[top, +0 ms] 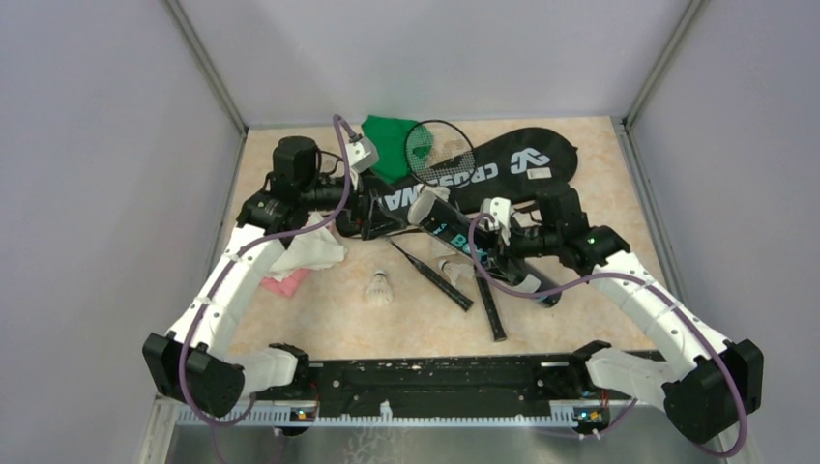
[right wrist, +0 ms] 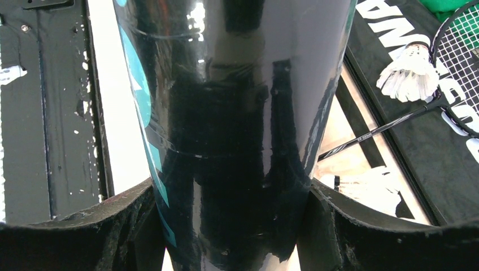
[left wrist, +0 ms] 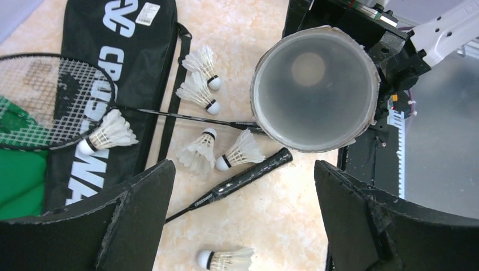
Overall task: Pack up the badminton gear
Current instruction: Open the lid of the shuttle tube.
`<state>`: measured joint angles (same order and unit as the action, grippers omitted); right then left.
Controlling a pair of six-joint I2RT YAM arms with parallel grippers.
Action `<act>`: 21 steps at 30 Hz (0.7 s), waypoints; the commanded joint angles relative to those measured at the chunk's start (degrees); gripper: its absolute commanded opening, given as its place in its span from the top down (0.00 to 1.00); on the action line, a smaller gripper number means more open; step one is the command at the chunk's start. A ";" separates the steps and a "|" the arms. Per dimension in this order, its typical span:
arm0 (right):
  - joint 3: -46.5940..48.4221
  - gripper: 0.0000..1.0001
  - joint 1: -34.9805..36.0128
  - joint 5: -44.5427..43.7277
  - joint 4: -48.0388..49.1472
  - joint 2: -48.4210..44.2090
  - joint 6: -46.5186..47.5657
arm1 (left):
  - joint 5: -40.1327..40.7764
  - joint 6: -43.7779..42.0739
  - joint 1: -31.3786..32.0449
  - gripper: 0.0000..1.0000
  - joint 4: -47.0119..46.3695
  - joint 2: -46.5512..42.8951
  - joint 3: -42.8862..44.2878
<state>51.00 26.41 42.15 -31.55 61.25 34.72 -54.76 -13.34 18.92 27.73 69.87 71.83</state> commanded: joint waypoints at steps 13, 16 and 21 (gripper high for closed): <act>0.46 0.65 0.20 2.22 2.02 -2.27 -0.53 | -0.20 13.97 -0.01 0.01 -12.36 -3.92 -5.09; 0.25 0.65 0.19 2.23 2.10 -2.47 -0.45 | -0.20 10.49 0.06 0.01 -12.39 -4.08 -5.46; 0.24 0.65 0.18 2.93 1.38 -2.54 0.53 | -2.22 3.62 0.06 0.01 -9.89 -3.88 -4.88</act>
<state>51.00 26.41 42.37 -31.42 60.45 34.37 -54.54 -3.22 18.92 18.06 66.87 66.81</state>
